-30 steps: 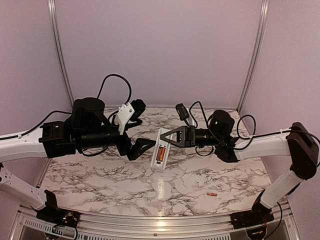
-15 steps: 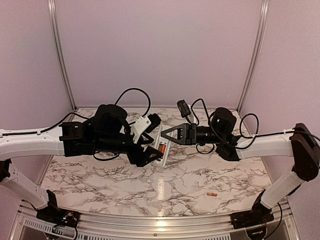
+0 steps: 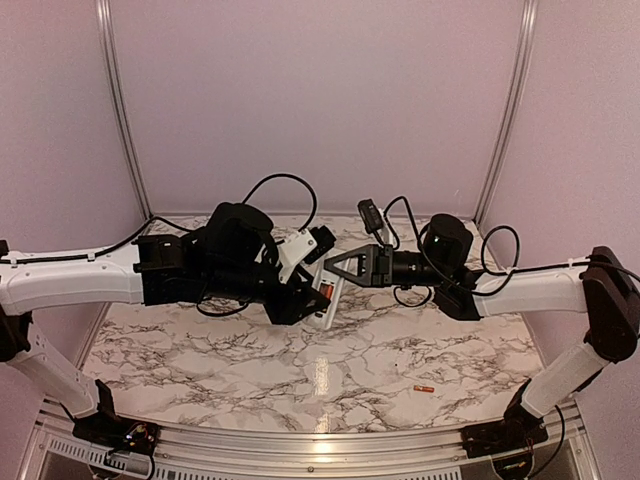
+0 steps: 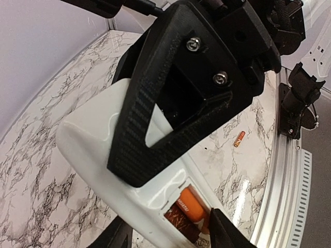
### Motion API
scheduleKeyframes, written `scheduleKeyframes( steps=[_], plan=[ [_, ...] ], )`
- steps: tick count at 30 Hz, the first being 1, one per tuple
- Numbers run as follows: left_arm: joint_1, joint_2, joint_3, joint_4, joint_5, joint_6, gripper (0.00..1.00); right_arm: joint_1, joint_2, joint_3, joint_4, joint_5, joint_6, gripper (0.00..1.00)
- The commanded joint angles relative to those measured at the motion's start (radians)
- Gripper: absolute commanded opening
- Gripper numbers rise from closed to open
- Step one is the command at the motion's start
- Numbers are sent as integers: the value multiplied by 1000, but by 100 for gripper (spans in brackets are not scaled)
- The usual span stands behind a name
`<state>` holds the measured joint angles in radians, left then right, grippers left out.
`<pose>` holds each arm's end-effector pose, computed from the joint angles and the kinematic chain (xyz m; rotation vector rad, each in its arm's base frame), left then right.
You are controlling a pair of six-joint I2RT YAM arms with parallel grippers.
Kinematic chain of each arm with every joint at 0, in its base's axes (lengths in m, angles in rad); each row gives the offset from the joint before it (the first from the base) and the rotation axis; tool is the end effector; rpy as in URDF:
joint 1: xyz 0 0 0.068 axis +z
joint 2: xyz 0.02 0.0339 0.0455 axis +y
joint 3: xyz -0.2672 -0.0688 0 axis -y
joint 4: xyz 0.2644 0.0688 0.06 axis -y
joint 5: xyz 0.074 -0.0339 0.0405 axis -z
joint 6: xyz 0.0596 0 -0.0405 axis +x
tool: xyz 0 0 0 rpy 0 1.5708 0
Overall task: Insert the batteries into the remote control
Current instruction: Press the battery in the battery compartment, then pick up the battery from the center of the board.
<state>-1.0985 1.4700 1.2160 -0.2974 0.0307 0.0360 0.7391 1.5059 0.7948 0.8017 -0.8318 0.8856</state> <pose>0.1703 -0.3373 0.3010 1.1947 1.8401 -0.6503 0.2333 0.2723 0.2634 -0.6812 1.7196 1.8293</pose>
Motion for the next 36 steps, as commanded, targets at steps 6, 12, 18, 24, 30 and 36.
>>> scheduleKeyframes(
  steps=[6,12,18,24,30,36],
  plan=[
    [7,48,31,-81,-96,33,63,-36,-43,16,20,-2,10,0],
    [45,-38,45,6,6,37,91,-150,-90,-77,-24,1,-16,0],
    [56,13,84,-23,71,110,93,-289,-208,-145,-147,0,-95,0],
    [-10,205,183,-116,137,215,86,-444,-354,-169,-310,13,-174,0],
    [-83,381,278,-138,183,267,78,-532,-489,-173,-437,58,-249,0],
    [-149,519,356,-112,166,319,74,-541,-566,-127,-559,92,-295,0]
  ],
)
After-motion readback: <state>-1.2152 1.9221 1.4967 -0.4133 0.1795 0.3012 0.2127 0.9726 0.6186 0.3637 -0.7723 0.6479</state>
